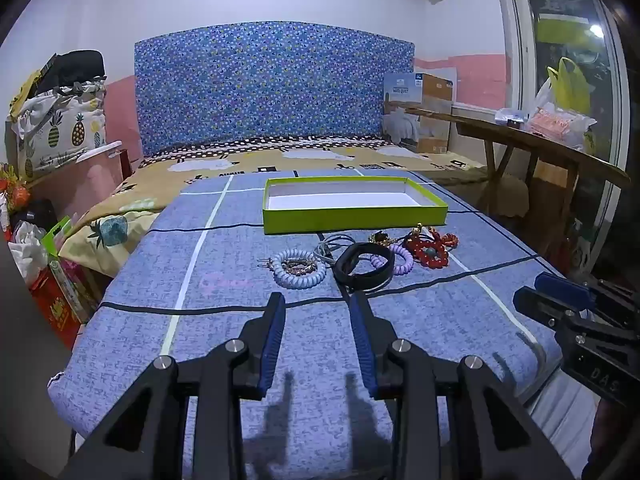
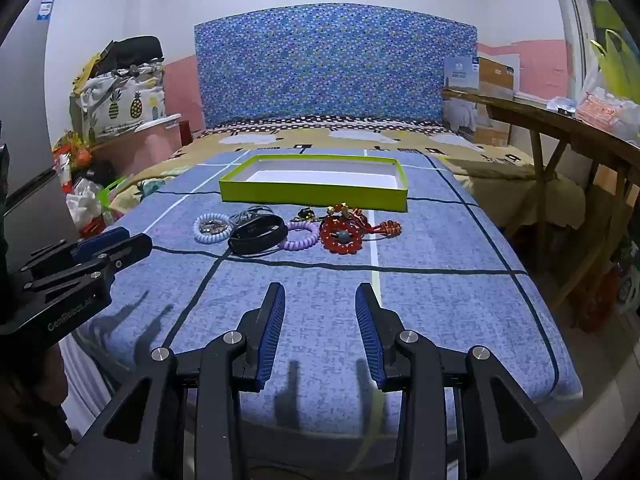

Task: Organize jewelry

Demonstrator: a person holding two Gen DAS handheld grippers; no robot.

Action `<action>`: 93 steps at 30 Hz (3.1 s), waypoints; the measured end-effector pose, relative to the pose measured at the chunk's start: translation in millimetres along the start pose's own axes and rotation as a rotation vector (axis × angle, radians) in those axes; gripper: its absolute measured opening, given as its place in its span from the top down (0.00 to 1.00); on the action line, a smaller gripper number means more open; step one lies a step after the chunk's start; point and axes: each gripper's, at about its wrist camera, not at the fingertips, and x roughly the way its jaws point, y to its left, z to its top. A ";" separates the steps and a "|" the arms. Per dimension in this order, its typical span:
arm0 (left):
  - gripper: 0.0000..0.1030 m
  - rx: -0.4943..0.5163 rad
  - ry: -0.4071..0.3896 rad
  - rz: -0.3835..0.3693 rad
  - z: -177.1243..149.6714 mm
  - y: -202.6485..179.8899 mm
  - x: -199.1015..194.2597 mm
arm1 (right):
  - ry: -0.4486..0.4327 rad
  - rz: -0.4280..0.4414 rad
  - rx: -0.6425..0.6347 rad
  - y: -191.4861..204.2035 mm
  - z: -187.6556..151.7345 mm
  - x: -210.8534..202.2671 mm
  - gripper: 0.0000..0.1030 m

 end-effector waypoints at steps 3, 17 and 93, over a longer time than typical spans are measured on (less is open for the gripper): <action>0.66 -0.002 0.000 -0.004 0.3 1.8 -0.1 | -0.003 -0.002 -0.002 0.1 0.0 -0.2 0.63; 0.66 -0.006 -0.005 0.009 0.7 -1.1 -1.9 | -0.003 0.001 0.002 -0.7 0.5 -1.5 0.63; 0.62 -0.030 0.025 -0.049 2.6 1.9 2.4 | -0.002 0.004 0.004 0.5 9.3 -1.5 0.63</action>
